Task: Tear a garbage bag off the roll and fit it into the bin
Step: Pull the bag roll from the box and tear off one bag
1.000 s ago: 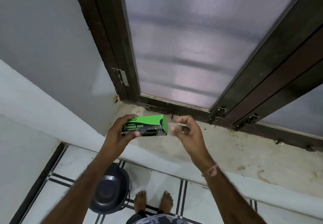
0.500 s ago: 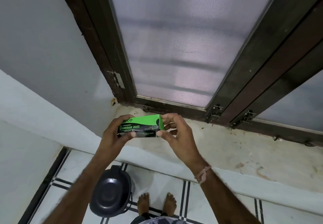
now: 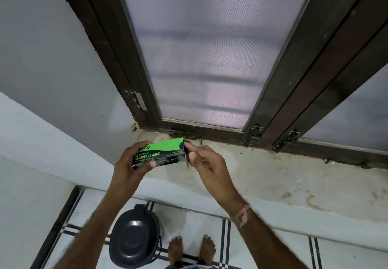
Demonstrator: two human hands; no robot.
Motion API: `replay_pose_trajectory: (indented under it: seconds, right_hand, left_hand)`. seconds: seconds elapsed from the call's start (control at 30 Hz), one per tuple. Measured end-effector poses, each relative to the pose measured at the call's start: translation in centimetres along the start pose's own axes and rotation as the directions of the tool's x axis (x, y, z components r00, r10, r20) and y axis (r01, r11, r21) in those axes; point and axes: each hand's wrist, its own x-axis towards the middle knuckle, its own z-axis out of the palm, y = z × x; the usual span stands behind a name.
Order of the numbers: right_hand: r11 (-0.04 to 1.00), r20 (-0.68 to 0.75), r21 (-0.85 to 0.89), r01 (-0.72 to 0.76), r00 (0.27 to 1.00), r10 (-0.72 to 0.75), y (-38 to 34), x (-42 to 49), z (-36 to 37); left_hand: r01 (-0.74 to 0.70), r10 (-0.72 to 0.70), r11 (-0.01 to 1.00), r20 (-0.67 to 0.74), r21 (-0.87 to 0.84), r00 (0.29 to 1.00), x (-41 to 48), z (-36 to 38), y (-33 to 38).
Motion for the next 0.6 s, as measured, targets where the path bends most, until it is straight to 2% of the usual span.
replay_pose_trajectory:
  seconds: [0.1, 0.23, 0.3, 0.37, 0.47, 0.53, 0.6]
  right_hand:
    - [0.998, 0.015, 0.031, -0.047, 0.999, 0.047, 0.0, 0.2, 0.1]
    - [0.954, 0.035, 0.236, -0.185, 0.983, 0.182, -0.1, 0.3, 0.2]
    - [0.894, 0.079, 0.352, -0.276, 0.961, 0.265, 0.1, 0.5, 0.3]
    - [0.786, 0.124, 0.495, -0.370, 0.926, 0.358, 0.0, 0.6, 0.4]
    - [0.639, 0.157, 0.621, -0.454, 0.871, 0.466, 0.1, 1.2, 0.5]
    - [0.616, 0.154, 0.635, -0.466, 0.858, 0.490, 0.3, 1.5, 0.3]
    - [0.639, 0.115, 0.622, -0.452, 0.860, 0.497, 0.5, 1.7, 0.0]
  left_hand:
    - [-0.053, 0.054, 0.997, -0.010, 0.050, 0.999, -0.2, -0.2, 0.8]
    - [-0.188, 0.191, 0.950, 0.013, 0.251, 0.982, 0.3, -0.5, 2.4]
    - [-0.249, 0.240, 0.881, 0.073, 0.402, 0.968, 0.8, -0.4, 3.7]
    - [-0.319, 0.287, 0.771, 0.147, 0.552, 0.947, 1.3, 0.1, 5.4]
    - [-0.383, 0.321, 0.662, 0.219, 0.644, 0.922, 2.0, 0.6, 7.2]
    - [-0.388, 0.332, 0.669, 0.212, 0.635, 0.919, 2.4, 0.6, 7.3]
    - [-0.357, 0.313, 0.725, 0.180, 0.590, 0.933, 2.7, 0.0, 6.6]
